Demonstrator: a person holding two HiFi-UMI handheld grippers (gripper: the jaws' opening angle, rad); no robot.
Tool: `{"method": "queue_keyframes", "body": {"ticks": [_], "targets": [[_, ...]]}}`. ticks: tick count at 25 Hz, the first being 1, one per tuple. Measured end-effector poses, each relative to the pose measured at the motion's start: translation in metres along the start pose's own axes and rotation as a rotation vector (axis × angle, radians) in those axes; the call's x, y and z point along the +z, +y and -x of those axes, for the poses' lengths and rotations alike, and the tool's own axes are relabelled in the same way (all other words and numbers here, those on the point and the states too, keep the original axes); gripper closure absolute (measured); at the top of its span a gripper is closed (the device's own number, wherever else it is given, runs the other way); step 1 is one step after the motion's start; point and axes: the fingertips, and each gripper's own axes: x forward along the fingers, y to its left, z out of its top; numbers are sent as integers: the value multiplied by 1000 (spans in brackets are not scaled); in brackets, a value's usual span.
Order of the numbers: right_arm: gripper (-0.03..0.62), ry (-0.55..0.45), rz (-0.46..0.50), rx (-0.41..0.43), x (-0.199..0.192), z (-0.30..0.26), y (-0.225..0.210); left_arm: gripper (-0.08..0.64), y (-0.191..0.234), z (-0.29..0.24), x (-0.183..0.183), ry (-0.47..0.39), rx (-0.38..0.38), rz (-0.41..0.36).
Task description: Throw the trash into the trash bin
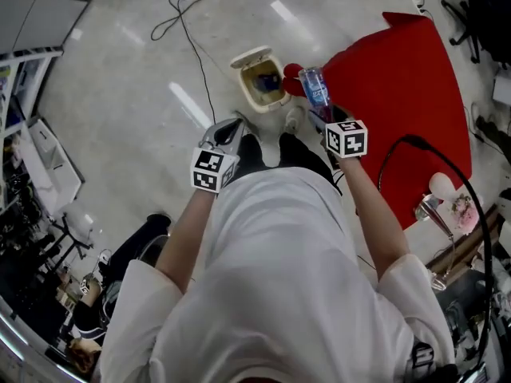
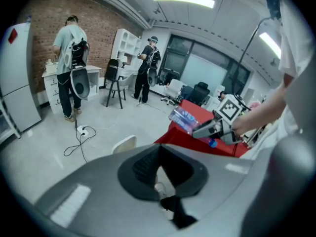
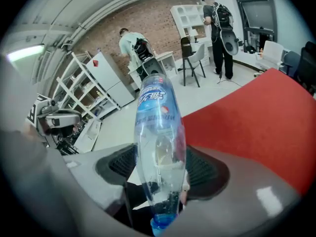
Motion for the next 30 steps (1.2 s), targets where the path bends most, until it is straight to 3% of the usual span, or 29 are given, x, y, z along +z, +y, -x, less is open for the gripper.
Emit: {"method": "queue_keyframes", "body": {"ticks": [6,13,21,30], "targets": [[290,39,38,58,-1,-34,38,554,25,12,-18,-14,43,49],[290,121,5,86,-5,-74,53,554,56,17,-30,-37,93,126],[290,232,-1,102,-29,-149,63,554,78,9,-50,10,62,43],[290,344,-64,61,-74,-254,35,554,110,-32,-91,27,56,70]]}}
